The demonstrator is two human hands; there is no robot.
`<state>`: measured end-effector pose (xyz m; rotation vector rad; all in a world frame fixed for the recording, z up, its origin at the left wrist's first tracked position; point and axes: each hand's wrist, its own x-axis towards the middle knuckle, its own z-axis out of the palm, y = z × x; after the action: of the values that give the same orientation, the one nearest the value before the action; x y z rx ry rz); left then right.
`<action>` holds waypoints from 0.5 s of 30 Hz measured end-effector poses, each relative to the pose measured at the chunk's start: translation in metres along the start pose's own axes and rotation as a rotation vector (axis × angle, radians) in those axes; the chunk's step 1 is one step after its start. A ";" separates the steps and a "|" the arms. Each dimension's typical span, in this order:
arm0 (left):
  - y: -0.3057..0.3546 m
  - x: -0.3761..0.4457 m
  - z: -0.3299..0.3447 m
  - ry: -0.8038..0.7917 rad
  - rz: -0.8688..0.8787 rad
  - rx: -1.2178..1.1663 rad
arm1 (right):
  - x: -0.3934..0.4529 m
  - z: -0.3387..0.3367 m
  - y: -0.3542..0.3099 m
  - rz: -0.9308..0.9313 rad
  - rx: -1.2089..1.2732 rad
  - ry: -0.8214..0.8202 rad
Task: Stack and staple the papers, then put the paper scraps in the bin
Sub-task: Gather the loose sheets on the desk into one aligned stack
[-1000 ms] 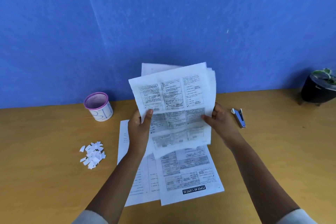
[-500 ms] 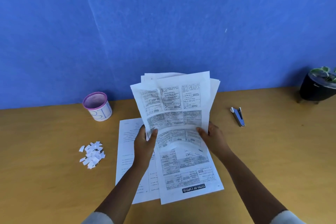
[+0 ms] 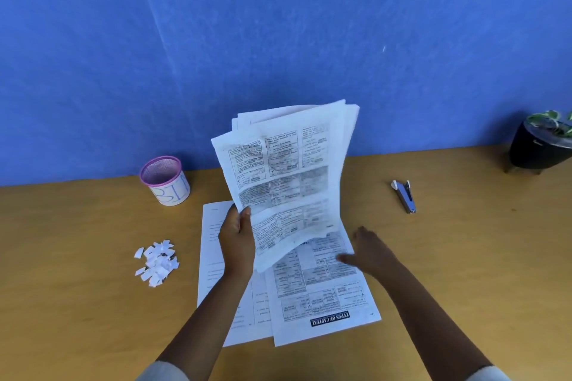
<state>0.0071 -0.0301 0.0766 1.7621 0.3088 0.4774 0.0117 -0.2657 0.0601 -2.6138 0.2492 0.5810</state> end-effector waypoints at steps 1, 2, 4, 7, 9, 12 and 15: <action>-0.002 0.001 -0.002 0.012 -0.001 -0.005 | -0.003 0.006 0.008 0.078 -0.138 -0.064; -0.004 0.003 -0.005 0.024 -0.009 -0.012 | -0.006 0.013 0.015 0.144 -0.234 -0.125; -0.010 0.004 -0.009 0.050 -0.034 -0.021 | -0.010 0.027 0.026 0.200 -0.321 -0.214; -0.020 0.004 -0.012 0.060 -0.029 -0.009 | -0.009 0.030 0.033 0.237 -0.269 -0.173; -0.026 0.003 -0.013 0.061 -0.023 0.002 | -0.005 0.021 0.032 0.266 -0.189 -0.035; -0.031 0.002 -0.015 0.063 -0.015 -0.005 | -0.004 0.010 0.033 0.299 -0.127 0.115; -0.033 0.003 -0.018 0.069 0.003 -0.036 | -0.010 0.007 0.037 0.327 -0.220 0.007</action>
<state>0.0029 -0.0054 0.0486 1.7135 0.3441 0.5434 -0.0095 -0.2943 0.0440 -2.8071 0.6576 0.7448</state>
